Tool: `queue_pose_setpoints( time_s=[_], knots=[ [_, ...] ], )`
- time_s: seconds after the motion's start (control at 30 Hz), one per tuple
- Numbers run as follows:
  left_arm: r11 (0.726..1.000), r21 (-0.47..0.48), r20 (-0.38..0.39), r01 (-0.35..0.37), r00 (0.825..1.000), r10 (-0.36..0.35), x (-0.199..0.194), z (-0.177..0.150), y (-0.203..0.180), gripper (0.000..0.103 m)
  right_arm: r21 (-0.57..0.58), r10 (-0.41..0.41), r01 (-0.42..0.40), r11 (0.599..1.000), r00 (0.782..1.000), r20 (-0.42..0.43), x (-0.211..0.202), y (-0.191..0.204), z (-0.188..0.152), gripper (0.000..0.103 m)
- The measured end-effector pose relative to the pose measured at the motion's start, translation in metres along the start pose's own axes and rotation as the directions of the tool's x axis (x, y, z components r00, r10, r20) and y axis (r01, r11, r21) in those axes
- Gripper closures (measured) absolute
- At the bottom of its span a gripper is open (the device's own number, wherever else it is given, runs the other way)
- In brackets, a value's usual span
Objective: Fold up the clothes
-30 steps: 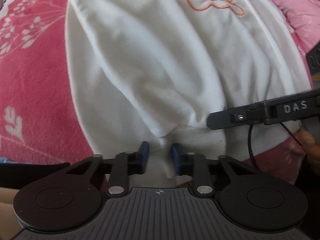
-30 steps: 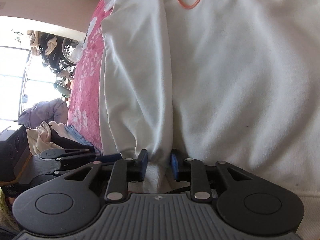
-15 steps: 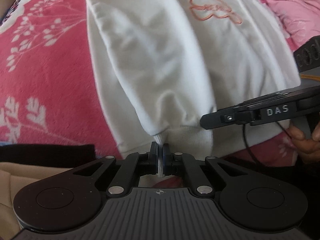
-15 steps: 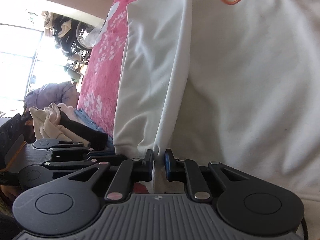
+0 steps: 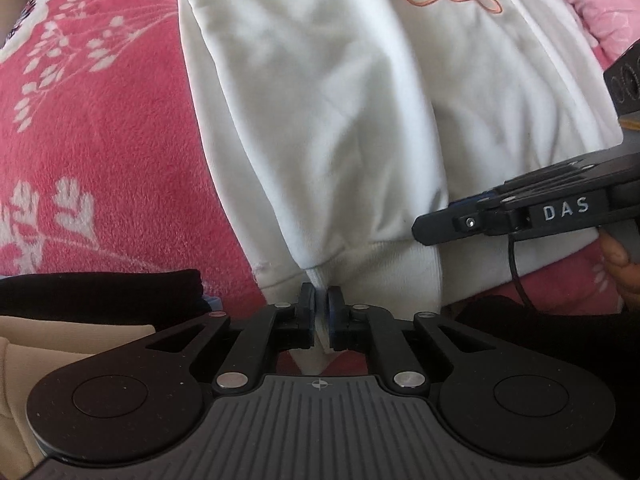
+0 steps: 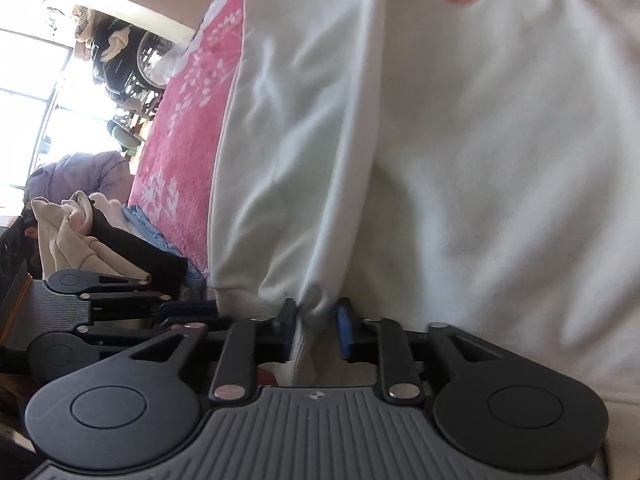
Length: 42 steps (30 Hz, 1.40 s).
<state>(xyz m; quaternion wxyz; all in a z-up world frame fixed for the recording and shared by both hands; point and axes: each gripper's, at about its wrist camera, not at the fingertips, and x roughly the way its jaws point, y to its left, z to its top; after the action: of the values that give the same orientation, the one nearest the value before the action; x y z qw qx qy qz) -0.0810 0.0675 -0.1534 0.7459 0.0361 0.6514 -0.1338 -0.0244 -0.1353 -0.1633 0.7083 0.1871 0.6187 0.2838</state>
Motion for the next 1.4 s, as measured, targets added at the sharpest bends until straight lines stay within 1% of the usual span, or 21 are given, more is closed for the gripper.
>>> queue_pose_setpoints(
  time_s=[0.07, 0.17, 0.23, 0.37, 0.43, 0.5, 0.53, 0.6, 0.67, 0.7, 0.8, 0.9, 0.97, 1.03, 1.1, 1.17, 1.2, 1.27, 1.3, 1.37, 1.4],
  knots=[
    [1.000, 0.019, -0.005, 0.001, 1.000, -0.001, -0.004, -0.001, 0.000, 0.082, -0.028, -0.019, 0.020, 0.999, 0.999, 0.039, -0.016, 0.001, 0.000, 0.071],
    [0.999, 0.050, 0.028, -0.011, 1.000, 0.010, -0.021, -0.002, 0.001, 0.081, -0.052, -0.022, 0.028, 0.998, 0.994, 0.109, -0.037, 0.001, 0.004, 0.073],
    [0.998, 0.053, 0.076, -0.018, 0.997, 0.014, -0.032, 0.000, 0.004, 0.082, -0.084, -0.009, 0.022, 0.996, 0.989, 0.150, -0.044, 0.006, 0.008, 0.079],
    [0.999, 0.053, 0.181, 0.000, 0.984, -0.009, -0.043, 0.005, 0.004, 0.082, -0.154, -0.002, 0.027, 0.988, 0.987, 0.159, -0.030, 0.016, 0.017, 0.086],
    [0.998, 0.066, 0.200, 0.003, 0.980, -0.016, -0.026, 0.013, -0.010, 0.082, -0.189, -0.026, 0.054, 0.980, 0.988, 0.150, -0.018, 0.016, 0.017, 0.086],
    [0.997, 0.075, 0.174, -0.031, 0.985, 0.017, -0.012, 0.028, -0.019, 0.082, -0.203, -0.096, 0.121, 0.972, 0.987, 0.130, -0.004, 0.010, 0.016, 0.088],
    [0.996, 0.078, 0.144, -0.048, 0.989, 0.037, -0.005, 0.031, -0.016, 0.082, -0.201, -0.105, 0.128, 0.971, 0.987, 0.119, -0.003, 0.007, 0.017, 0.093],
    [0.996, 0.064, 0.092, -0.061, 0.994, 0.055, 0.001, 0.041, -0.003, 0.082, -0.190, -0.077, 0.099, 0.977, 0.990, 0.119, -0.011, 0.005, 0.021, 0.093],
    [0.998, 0.051, 0.093, -0.022, 0.996, 0.017, -0.009, 0.046, 0.002, 0.082, -0.185, -0.030, 0.060, 0.981, 0.987, 0.159, -0.029, 0.004, 0.034, 0.093],
    [0.999, 0.049, 0.108, -0.006, 0.994, 0.001, -0.017, 0.052, 0.003, 0.082, -0.195, -0.021, 0.060, 0.979, 0.980, 0.195, -0.038, 0.005, 0.044, 0.093],
    [0.999, 0.050, 0.170, 0.007, 0.985, -0.015, -0.040, 0.081, 0.011, 0.081, -0.243, -0.032, 0.110, 0.964, 0.952, 0.303, -0.057, 0.010, 0.079, 0.093],
    [1.000, 0.028, 0.244, -0.012, 0.970, 0.005, -0.049, 0.123, 0.026, 0.079, -0.277, -0.060, 0.171, 0.945, 0.928, 0.368, -0.059, 0.012, 0.117, 0.092],
    [0.999, -0.003, 0.302, -0.035, 0.953, 0.035, -0.048, 0.148, 0.040, 0.078, -0.280, -0.073, 0.191, 0.941, 0.921, 0.384, -0.051, 0.015, 0.139, 0.092],
    [0.998, -0.020, 0.364, -0.061, 0.929, 0.064, -0.043, 0.173, 0.054, 0.078, -0.269, -0.084, 0.200, 0.942, 0.918, 0.387, -0.041, 0.018, 0.157, 0.092],
    [0.998, -0.024, 0.410, -0.066, 0.910, 0.070, -0.041, 0.183, 0.067, 0.078, -0.265, -0.089, 0.204, 0.943, 0.916, 0.390, -0.032, 0.018, 0.170, 0.092],
    [0.997, -0.024, 0.439, -0.074, 0.895, 0.077, -0.030, 0.195, 0.080, 0.078, -0.278, -0.099, 0.225, 0.934, 0.909, 0.405, -0.019, 0.016, 0.178, 0.092],
    [0.996, -0.033, 0.436, -0.078, 0.896, 0.085, -0.022, 0.199, 0.086, 0.078, -0.292, -0.103, 0.238, 0.926, 0.906, 0.410, -0.012, 0.014, 0.181, 0.092],
    [0.995, -0.068, 0.390, -0.073, 0.916, 0.094, -0.004, 0.204, 0.098, 0.079, -0.322, -0.121, 0.274, 0.906, 0.898, 0.422, 0.001, 0.007, 0.184, 0.092],
    [0.995, -0.085, 0.375, -0.054, 0.923, 0.082, 0.003, 0.201, 0.103, 0.079, -0.330, -0.156, 0.314, 0.890, 0.891, 0.426, 0.008, 0.002, 0.185, 0.092],
    [0.996, -0.075, 0.409, -0.039, 0.910, 0.066, 0.005, 0.192, 0.105, 0.078, -0.325, -0.244, 0.392, 0.861, 0.878, 0.412, 0.017, -0.007, 0.192, 0.093],
    [0.997, -0.064, 0.417, -0.043, 0.907, 0.066, 0.006, 0.190, 0.104, 0.078, -0.310, -0.249, 0.394, 0.865, 0.874, 0.416, 0.014, -0.010, 0.196, 0.092]
  ],
)
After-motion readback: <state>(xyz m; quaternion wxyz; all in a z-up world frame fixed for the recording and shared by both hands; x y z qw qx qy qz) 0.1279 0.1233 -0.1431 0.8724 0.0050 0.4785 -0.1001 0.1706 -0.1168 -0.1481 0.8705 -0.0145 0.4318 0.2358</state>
